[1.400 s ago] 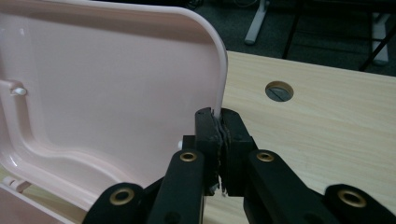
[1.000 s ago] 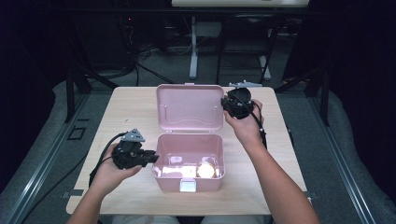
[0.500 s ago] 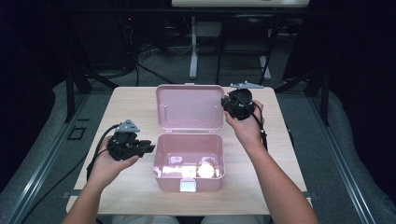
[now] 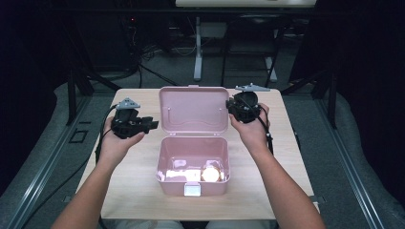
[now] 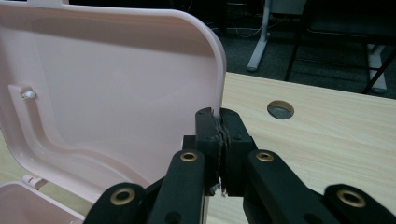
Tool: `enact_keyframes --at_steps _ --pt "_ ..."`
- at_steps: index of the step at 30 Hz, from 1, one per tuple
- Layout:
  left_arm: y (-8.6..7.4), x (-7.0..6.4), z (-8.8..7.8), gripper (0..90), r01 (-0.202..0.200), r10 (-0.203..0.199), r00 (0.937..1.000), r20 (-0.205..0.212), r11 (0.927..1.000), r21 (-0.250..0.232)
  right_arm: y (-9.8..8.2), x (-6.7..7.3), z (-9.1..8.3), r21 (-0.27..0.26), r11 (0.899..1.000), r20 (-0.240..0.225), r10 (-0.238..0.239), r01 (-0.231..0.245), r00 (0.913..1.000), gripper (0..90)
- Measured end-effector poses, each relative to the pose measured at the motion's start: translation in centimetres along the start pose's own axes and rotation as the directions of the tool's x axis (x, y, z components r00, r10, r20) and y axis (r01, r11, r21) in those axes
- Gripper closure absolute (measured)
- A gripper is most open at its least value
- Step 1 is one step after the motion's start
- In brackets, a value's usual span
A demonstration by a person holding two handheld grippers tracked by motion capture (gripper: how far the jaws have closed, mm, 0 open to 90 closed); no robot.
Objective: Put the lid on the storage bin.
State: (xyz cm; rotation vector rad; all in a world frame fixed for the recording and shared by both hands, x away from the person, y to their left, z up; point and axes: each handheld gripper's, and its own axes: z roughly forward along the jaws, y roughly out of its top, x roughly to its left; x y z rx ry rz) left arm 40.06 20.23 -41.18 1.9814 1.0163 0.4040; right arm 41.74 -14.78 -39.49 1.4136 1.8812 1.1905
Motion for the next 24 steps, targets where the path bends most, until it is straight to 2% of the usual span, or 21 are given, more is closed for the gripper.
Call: enact_keyframes --at_steps 9,13,24 --pt "1.7 0.6 0.4 64.7 0.021 -0.022 0.9996 -0.018 0.9990 -0.040 -0.1 0.0 -0.1 -0.006 1.000 -0.005 0.000 0.000 1.0000 87.3" --pt "2.4 0.7 0.6 64.5 0.026 -0.027 0.9994 -0.021 0.9990 -0.036 -0.1 0.0 -0.1 -0.010 1.000 -0.005 -0.002 0.002 1.0000 87.3" --pt "4.2 1.0 1.4 63.5 0.048 -0.052 0.9969 -0.059 0.9961 -0.074 -0.2 0.2 -0.3 -0.018 1.000 -0.011 -0.013 0.013 0.9999 87.4"
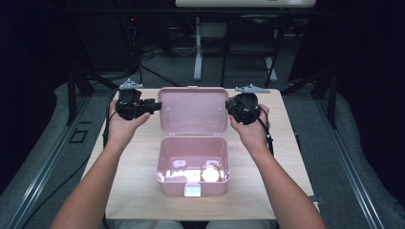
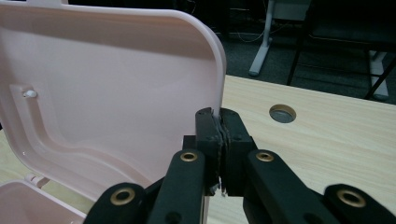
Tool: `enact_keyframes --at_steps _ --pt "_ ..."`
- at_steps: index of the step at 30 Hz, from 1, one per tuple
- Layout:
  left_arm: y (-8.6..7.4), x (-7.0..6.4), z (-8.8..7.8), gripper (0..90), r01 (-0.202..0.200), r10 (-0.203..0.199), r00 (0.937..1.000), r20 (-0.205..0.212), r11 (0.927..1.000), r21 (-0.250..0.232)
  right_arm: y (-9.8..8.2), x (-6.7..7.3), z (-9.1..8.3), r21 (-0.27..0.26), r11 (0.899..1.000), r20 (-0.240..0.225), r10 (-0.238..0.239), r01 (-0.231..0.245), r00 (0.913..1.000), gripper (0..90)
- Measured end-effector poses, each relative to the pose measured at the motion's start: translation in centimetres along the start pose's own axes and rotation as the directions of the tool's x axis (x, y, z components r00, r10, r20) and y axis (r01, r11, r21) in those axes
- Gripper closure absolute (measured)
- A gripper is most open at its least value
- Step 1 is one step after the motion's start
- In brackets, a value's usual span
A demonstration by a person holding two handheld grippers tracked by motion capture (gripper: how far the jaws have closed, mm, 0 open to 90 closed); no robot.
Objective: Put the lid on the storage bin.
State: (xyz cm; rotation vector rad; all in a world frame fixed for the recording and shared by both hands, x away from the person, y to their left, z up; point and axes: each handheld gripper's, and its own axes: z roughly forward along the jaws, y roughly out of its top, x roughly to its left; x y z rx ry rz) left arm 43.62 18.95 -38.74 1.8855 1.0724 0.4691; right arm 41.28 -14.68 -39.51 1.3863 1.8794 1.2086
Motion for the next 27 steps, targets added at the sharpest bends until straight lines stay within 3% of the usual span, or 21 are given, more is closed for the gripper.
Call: enact_keyframes --at_steps 5,13,27 --pt "0.1 0.4 0.5 67.5 0.022 -0.022 0.9997 0.001 0.9996 -0.017 0.0 0.0 -0.1 0.000 1.000 -0.003 -0.004 0.004 1.0000 87.3" --pt "0.2 -0.3 0.7 80.4 0.015 -0.015 0.9999 0.002 0.9995 -0.027 -0.1 -0.1 -0.1 0.000 1.000 -0.008 0.001 -0.001 1.0000 87.2" --pt "0.3 -0.9 0.3 82.6 0.002 -0.003 0.9997 -0.026 0.9995 -0.031 -0.1 -0.2 -0.1 -0.007 1.000 -0.014 0.011 -0.012 0.9998 87.2"
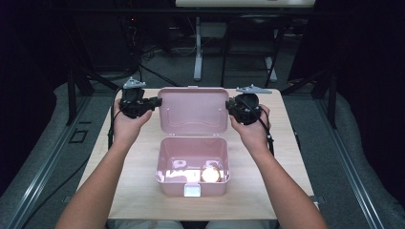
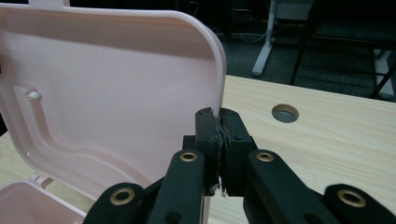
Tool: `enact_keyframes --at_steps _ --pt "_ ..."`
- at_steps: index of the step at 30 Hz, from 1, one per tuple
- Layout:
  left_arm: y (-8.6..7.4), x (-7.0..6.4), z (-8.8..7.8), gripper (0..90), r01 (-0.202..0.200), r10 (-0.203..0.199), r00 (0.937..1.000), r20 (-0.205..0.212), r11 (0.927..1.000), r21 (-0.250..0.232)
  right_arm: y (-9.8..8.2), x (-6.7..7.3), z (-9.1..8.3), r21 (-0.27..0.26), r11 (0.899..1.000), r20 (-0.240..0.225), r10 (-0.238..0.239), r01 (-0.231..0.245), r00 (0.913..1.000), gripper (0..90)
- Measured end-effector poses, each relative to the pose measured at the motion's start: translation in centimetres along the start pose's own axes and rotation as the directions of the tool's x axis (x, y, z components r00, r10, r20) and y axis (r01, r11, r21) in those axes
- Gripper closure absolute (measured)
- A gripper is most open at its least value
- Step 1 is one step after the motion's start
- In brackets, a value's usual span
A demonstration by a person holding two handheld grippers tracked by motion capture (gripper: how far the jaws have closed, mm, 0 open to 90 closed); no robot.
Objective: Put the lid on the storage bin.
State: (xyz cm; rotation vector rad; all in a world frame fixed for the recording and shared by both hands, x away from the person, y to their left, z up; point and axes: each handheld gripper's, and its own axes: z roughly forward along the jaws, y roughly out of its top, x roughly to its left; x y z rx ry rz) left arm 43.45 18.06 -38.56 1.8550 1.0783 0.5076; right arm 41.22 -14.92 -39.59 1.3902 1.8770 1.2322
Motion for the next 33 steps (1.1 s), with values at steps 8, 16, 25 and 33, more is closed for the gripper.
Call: enact_keyframes --at_steps 8,16,25,33 --pt "0.5 0.0 -0.7 83.4 -0.002 0.002 1.0000 0.002 0.9998 -0.021 0.5 0.0 0.0 -0.017 1.000 0.001 0.004 -0.004 1.0000 87.4" --pt "0.9 0.1 -0.8 83.6 -0.015 0.015 0.9999 0.000 0.9993 -0.034 0.9 0.1 -0.1 -0.037 0.999 0.002 0.000 0.000 1.0000 87.5" --pt "0.8 -0.1 -0.9 83.8 -0.024 0.024 0.9997 0.005 0.9991 -0.036 0.7 0.0 -0.4 -0.033 0.999 -0.001 -0.004 0.004 1.0000 87.1" --pt "0.3 -0.2 -1.2 84.0 -0.033 0.033 0.9995 0.003 0.9988 -0.037 0.5 0.3 -0.6 -0.030 1.000 -0.004 -0.008 0.008 1.0000 86.2"
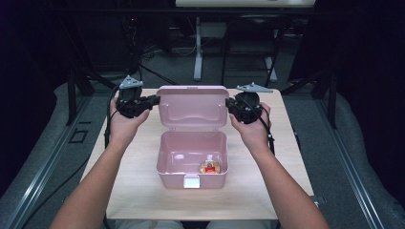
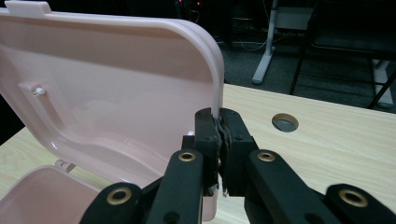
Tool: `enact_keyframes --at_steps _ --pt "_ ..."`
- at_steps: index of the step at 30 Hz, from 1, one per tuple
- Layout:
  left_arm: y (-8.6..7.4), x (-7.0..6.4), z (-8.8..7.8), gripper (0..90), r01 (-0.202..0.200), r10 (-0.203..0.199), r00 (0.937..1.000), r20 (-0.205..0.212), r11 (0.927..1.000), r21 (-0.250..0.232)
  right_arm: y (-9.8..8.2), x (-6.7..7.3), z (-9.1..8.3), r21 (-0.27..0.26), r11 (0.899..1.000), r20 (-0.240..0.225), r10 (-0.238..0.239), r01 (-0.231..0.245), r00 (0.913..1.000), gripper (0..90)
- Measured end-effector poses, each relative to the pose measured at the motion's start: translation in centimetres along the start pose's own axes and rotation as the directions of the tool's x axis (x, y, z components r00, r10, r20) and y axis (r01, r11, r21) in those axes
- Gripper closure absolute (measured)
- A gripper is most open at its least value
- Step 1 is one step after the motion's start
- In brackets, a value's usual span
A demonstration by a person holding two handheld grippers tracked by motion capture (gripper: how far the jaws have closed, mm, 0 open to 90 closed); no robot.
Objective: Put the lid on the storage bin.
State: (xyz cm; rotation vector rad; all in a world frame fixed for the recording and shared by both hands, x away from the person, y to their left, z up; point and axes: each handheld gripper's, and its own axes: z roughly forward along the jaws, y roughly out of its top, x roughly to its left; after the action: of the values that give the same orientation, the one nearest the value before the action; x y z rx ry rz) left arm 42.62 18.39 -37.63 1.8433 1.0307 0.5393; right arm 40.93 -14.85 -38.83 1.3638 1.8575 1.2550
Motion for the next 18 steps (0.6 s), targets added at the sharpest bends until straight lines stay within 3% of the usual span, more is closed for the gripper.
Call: enact_keyframes --at_steps 18 --pt "-0.39 -0.21 -0.78 83.5 0.005 -0.005 0.9998 0.019 0.9999 -0.009 -0.25 0.40 -0.89 -0.016 1.000 -0.014 -0.018 0.017 0.9998 83.2"
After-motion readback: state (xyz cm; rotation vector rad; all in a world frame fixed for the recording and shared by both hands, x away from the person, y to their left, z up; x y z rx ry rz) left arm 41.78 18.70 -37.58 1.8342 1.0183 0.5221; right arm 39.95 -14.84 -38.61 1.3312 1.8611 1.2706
